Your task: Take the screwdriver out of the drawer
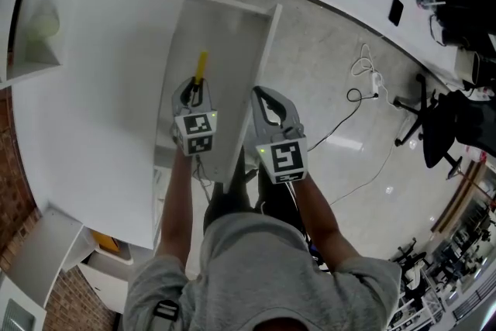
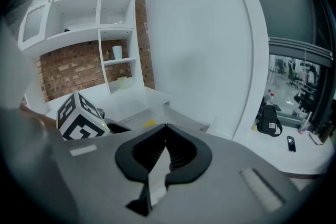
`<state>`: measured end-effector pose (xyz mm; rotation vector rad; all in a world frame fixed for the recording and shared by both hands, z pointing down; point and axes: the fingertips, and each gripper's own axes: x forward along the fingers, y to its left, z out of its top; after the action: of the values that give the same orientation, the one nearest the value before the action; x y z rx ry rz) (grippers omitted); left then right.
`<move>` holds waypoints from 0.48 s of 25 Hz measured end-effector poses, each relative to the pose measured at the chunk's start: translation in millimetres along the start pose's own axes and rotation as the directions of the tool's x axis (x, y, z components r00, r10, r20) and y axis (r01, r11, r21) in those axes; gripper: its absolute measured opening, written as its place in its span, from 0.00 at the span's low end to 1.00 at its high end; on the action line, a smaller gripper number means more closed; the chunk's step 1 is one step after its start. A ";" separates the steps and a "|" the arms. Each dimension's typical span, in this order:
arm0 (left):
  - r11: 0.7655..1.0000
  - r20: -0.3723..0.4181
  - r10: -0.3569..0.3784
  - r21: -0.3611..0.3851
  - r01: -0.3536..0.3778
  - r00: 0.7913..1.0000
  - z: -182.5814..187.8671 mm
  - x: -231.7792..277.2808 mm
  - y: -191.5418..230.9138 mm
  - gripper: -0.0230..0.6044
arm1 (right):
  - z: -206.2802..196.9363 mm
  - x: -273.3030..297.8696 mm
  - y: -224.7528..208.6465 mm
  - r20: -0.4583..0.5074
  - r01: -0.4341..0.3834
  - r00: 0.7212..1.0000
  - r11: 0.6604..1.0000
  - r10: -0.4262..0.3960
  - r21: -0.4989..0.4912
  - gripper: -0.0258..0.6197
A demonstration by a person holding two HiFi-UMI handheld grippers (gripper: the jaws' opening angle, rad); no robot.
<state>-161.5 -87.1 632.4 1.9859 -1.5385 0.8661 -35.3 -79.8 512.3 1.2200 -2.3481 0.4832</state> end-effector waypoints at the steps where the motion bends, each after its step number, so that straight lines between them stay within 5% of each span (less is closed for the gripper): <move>1: 1.000 0.016 0.004 -0.003 -0.004 1.000 6.0 -5.8 -1.1 0.17 | 2.9 -4.3 -0.4 0.007 0.001 1.000 1.000 -0.001 -0.004 0.04; 12: 0.998 0.179 0.062 -0.043 -0.055 0.982 66.1 -87.6 -23.2 0.17 | 29.4 -62.4 -3.7 0.065 0.008 0.998 0.999 -0.006 -0.033 0.04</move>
<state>-141.2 -69.6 523.5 2.0474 -1.7082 0.6898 -7.2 -54.4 454.6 1.2461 -2.3956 0.4065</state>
